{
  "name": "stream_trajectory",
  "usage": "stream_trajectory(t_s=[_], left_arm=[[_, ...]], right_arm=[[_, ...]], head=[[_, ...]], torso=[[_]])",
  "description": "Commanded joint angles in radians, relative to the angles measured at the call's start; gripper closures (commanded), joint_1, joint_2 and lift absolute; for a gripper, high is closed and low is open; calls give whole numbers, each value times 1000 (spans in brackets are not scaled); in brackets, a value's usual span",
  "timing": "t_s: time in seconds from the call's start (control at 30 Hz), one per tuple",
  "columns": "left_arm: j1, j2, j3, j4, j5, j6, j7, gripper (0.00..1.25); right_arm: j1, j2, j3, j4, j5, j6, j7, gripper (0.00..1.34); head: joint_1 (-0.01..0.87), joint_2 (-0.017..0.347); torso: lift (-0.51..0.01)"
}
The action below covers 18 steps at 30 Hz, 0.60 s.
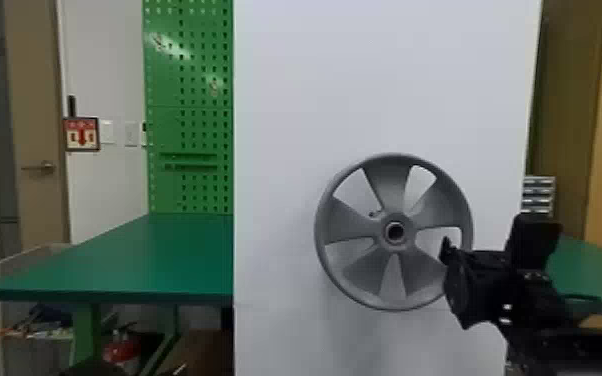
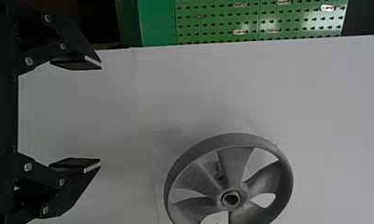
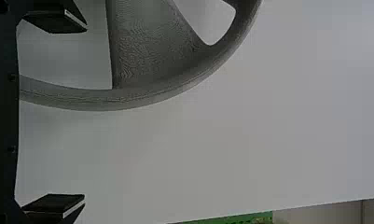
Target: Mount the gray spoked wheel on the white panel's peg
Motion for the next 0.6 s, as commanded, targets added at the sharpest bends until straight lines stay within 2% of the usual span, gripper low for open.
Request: stream_trajectory(t_s=[0.0,0.17,0.43,0.57], left_arm=[[0,0,0,0,0,0,0,504],[3,0,2,0,0,0,0,504],[5,0,5,-2,2,0,0,504],[6,0,6,-2,3,-2,0,504]], right_arm=[[1,0,0,0,0,-2,0,-2],[17,8,8,-18,-5,-7,0,-2],[129,26,31,-189,0,0,-28,-2],[184,34,46,-225,-5,-28,-28,-2]], head=[[123,-8],[123,-8],[123,-8],[123,-8]], torso=[[-404],[-404],[-404],[-404]])
